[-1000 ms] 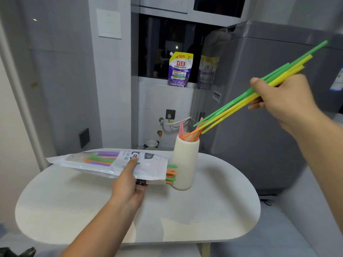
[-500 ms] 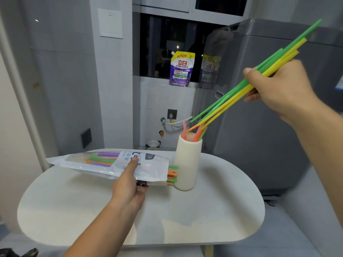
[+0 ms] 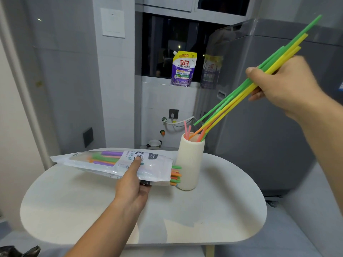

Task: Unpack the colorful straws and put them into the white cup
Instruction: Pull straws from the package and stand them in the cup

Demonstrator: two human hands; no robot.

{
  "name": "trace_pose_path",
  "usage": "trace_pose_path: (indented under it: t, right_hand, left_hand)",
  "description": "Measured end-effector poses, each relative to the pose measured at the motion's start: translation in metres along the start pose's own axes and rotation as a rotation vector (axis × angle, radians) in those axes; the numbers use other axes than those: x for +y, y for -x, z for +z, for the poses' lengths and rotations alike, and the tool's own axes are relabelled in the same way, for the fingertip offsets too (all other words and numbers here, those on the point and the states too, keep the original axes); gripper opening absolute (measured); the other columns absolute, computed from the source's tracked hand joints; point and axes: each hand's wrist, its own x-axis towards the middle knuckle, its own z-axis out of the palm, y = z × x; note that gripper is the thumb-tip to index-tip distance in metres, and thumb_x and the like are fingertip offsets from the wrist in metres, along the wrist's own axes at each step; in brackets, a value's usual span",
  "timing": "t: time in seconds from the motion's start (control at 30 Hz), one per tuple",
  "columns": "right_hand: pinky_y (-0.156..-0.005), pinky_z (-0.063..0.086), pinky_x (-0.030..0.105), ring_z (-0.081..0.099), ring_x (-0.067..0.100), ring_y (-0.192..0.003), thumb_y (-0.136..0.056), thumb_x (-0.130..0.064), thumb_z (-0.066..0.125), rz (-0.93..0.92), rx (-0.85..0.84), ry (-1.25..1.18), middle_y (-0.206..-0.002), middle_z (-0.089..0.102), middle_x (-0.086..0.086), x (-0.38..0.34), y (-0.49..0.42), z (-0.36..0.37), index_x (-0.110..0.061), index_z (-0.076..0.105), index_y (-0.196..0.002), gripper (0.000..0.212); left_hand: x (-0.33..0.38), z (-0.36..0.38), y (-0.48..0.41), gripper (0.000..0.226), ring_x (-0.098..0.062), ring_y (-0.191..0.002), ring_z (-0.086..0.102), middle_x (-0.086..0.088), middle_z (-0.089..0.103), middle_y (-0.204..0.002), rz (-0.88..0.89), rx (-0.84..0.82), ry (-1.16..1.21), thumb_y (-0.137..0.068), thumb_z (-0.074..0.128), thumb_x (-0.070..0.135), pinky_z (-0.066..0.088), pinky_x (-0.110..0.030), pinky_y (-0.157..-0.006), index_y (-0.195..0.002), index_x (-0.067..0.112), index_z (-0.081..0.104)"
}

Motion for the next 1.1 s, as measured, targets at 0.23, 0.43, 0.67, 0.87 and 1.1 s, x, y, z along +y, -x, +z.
trace_pose_path:
  t: [0.23,0.43,0.67,0.87,1.1]
  right_hand:
    - [-0.057,0.057,0.027,0.071,0.013,-0.050,-0.093,-0.034,0.068,0.066,-0.109,0.037,-0.076,0.073,0.010,0.002,-0.003,0.026,-0.002,0.069,-0.091,0.031]
    - [-0.065,0.060,0.032,0.070,0.014,-0.050,-0.093,-0.033,0.068,0.126,-0.191,0.051,-0.072,0.070,0.009,0.011,-0.009,0.051,-0.004,0.070,-0.092,0.029]
    - [-0.053,0.056,0.026,0.069,0.014,-0.047,-0.091,-0.032,0.071,0.191,-0.276,0.087,-0.076,0.073,0.011,0.023,-0.007,0.085,-0.005,0.065,-0.089,0.028]
    - [-0.068,0.064,0.038,0.076,0.023,-0.066,-0.083,-0.038,0.079,0.289,-0.350,0.065,-0.084,0.076,0.015,0.042,0.003,0.112,0.000,0.067,-0.096,0.042]
    - [-0.075,0.060,0.039,0.071,0.027,-0.086,-0.082,-0.053,0.074,0.226,-0.115,0.034,-0.110,0.062,0.006,0.044,0.026,0.112,-0.020,0.045,-0.139,0.072]
  left_hand:
    - [-0.001,-0.001,0.001,0.043,-0.020,-0.098,0.077,-0.003,0.078,-0.119,-0.014,0.008,0.006,-0.095,0.070,0.014,0.064,-0.035,-0.067,-0.136,0.020,0.061]
    - [0.001,-0.001,-0.001,0.043,-0.020,-0.098,0.077,-0.004,0.077,-0.120,-0.012,0.015,0.023,-0.094,0.071,0.014,0.063,-0.034,-0.063,-0.136,0.019,0.062]
    - [0.000,-0.003,-0.001,0.043,-0.021,-0.099,0.076,-0.004,0.078,-0.119,-0.015,0.018,0.018,-0.093,0.072,0.014,0.064,-0.037,-0.069,-0.135,0.020,0.062]
    - [0.002,-0.001,0.001,0.041,-0.021,-0.097,0.077,-0.004,0.078,-0.118,-0.019,0.019,0.022,-0.094,0.071,0.013,0.063,-0.036,-0.069,-0.134,0.020,0.062]
    - [0.006,0.000,0.003,0.041,-0.020,-0.095,0.076,-0.005,0.078,-0.118,-0.013,0.000,0.034,-0.094,0.071,0.013,0.061,-0.039,-0.076,-0.134,0.020,0.062]
